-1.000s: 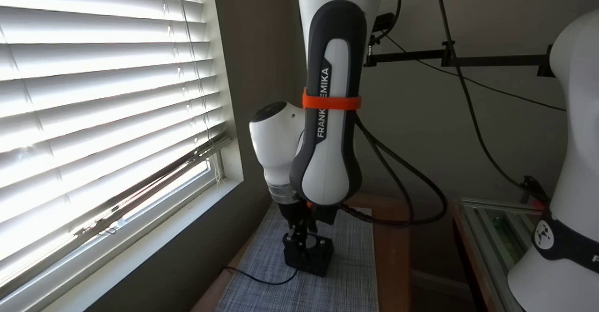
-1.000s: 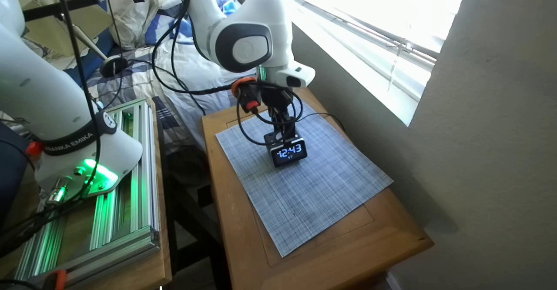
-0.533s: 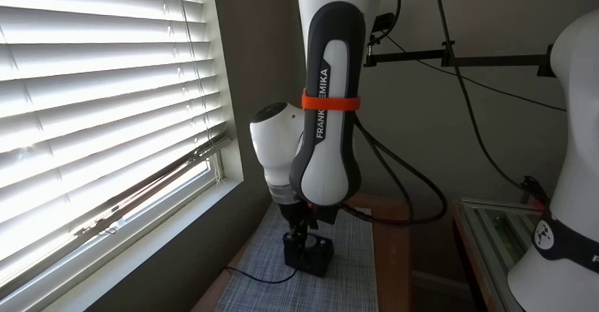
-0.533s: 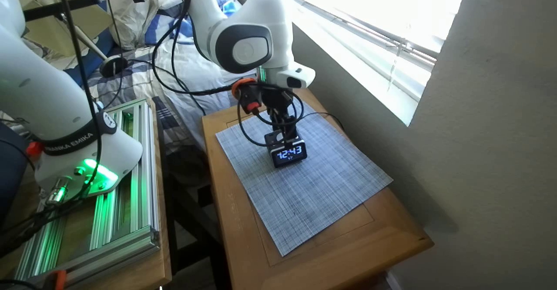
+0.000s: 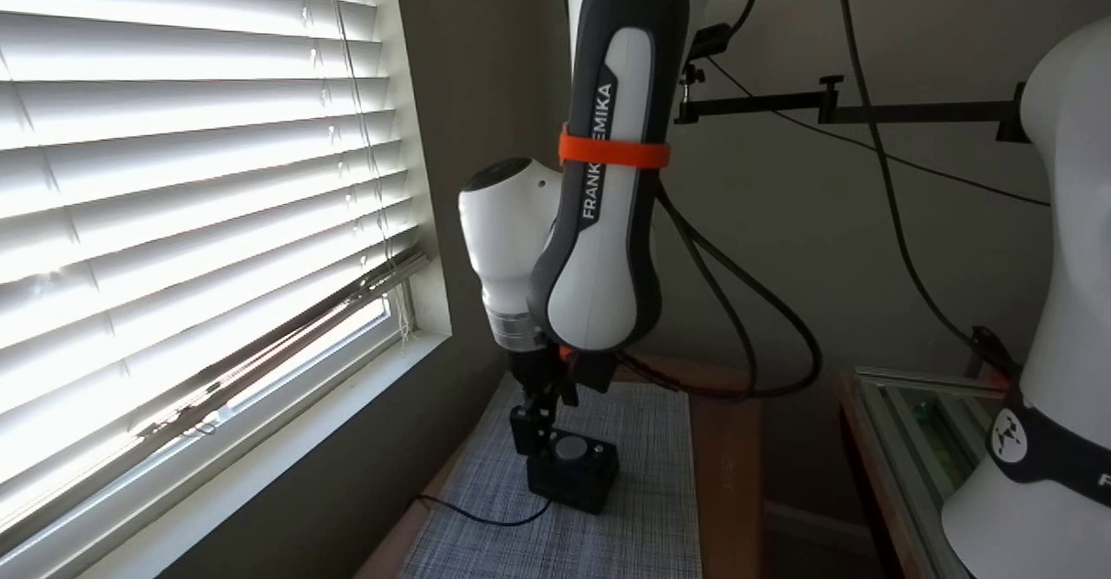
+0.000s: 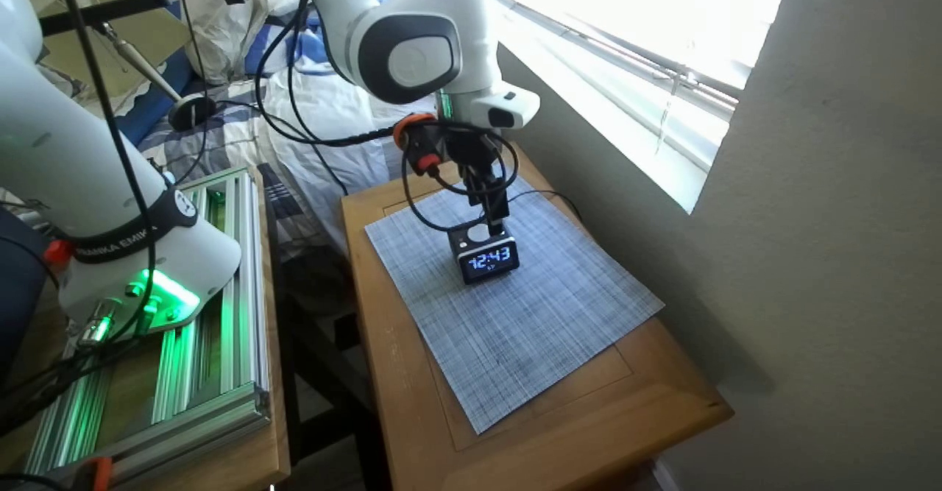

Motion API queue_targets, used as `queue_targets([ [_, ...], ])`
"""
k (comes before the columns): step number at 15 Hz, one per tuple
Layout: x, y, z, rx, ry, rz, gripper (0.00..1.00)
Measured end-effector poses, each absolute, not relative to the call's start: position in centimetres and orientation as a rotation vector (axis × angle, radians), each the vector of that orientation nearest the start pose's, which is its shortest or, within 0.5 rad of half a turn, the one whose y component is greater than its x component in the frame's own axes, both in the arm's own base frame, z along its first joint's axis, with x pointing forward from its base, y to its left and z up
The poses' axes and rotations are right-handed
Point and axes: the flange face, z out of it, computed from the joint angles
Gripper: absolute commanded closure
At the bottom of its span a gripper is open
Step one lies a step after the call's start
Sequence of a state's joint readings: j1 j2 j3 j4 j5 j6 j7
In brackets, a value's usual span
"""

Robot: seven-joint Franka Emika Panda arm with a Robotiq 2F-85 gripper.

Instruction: Turn the alarm clock to the right

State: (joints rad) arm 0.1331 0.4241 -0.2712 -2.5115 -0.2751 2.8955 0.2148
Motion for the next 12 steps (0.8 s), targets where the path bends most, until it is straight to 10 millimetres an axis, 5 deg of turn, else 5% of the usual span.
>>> queue_targets([
  [12, 43.3, -5.1, 21.8, -3.292, 0.261, 0.007, 0.0],
])
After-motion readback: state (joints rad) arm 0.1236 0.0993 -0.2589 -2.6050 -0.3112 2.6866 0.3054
